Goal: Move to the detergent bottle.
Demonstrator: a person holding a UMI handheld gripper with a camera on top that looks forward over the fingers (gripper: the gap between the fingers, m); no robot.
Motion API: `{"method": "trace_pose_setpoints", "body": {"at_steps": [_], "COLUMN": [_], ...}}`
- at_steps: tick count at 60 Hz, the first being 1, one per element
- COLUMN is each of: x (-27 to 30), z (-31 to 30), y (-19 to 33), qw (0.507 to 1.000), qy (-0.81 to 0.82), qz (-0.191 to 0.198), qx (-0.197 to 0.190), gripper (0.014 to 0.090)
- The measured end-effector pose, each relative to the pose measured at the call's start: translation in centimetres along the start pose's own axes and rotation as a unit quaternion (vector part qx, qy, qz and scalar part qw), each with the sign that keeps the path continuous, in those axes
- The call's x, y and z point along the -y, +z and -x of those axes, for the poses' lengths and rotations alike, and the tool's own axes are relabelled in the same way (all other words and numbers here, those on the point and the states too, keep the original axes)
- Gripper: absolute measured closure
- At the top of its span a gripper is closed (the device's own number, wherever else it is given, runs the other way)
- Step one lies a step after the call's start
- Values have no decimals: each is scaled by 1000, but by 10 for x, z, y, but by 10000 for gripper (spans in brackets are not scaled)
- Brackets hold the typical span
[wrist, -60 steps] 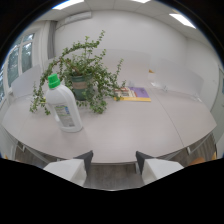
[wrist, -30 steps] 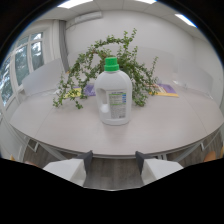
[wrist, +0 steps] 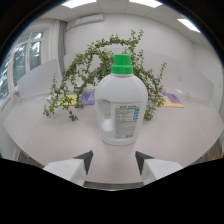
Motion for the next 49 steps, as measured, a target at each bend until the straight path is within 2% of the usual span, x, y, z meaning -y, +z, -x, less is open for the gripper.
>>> {"method": "trace_pose_setpoints", "body": {"at_steps": [20, 49], "x": [19, 22], "z": [-7, -5], "y": [51, 60], "qw": [1000, 1000], "qy": [-8, -9], "qz": [-5, 0], "qx": [-27, -30], "gripper": [202, 202]}}
